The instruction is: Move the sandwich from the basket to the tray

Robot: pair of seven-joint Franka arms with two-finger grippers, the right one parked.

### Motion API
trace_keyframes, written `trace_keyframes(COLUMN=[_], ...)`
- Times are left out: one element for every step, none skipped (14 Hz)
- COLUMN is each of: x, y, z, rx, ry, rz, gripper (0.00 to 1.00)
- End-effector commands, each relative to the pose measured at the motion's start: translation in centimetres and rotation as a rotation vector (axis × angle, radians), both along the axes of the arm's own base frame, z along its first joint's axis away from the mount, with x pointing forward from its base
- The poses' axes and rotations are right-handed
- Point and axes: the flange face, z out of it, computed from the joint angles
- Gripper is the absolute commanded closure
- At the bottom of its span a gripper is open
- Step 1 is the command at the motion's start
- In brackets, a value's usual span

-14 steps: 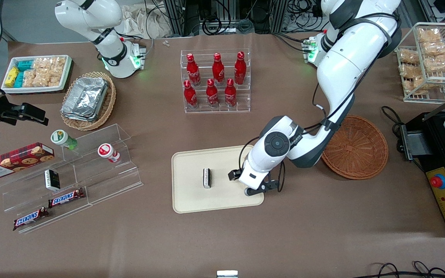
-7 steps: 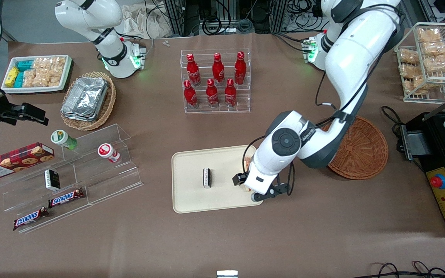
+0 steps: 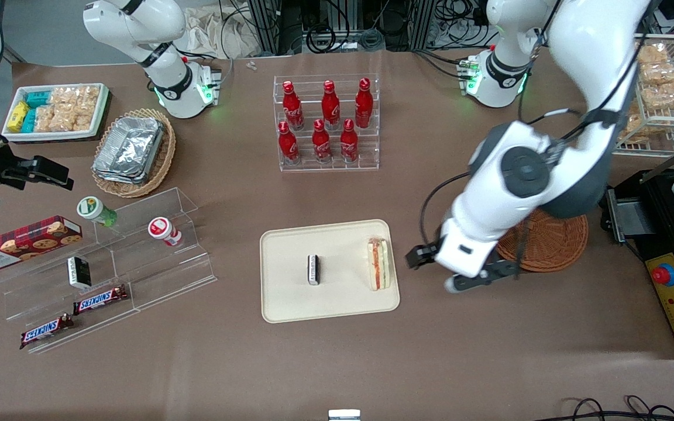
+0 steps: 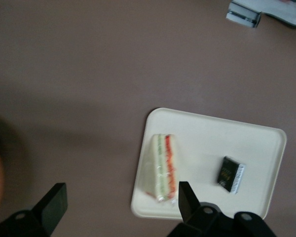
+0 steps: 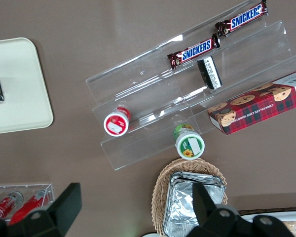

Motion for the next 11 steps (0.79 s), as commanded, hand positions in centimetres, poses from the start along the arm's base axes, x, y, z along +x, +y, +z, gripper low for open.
trace_keyframes(x=[-2.9,-3.3,-3.6,-3.9,-4.2,-4.1,-4.0,-4.1,-4.3,-4.5,-4.9], y=[6.0,7.9,10.1,12.0,13.7,15.9,17.7,18.3,18.8,19.8,22.1], z=[3.8,4.9,5.8,6.7,7.4,7.6,8.0,8.1,8.2,8.8,9.2], rx=[0.048,0.071,0.091,0.106,0.102,0.102,0.102,0.105,0.121,0.133,0.138], ry=[0.034,0.047,0.067,0.085,0.103,0.119,0.122,0.131,0.141,0.134,0.141], rz=[-0.087,-0.110,-0.139,-0.168,-0.177,-0.179,-0.196,-0.208,-0.198,-0.181,-0.155], gripper=[0.00,0.00,0.00,0.00,0.00,0.00,0.00,0.00,0.00,0.00,0.00])
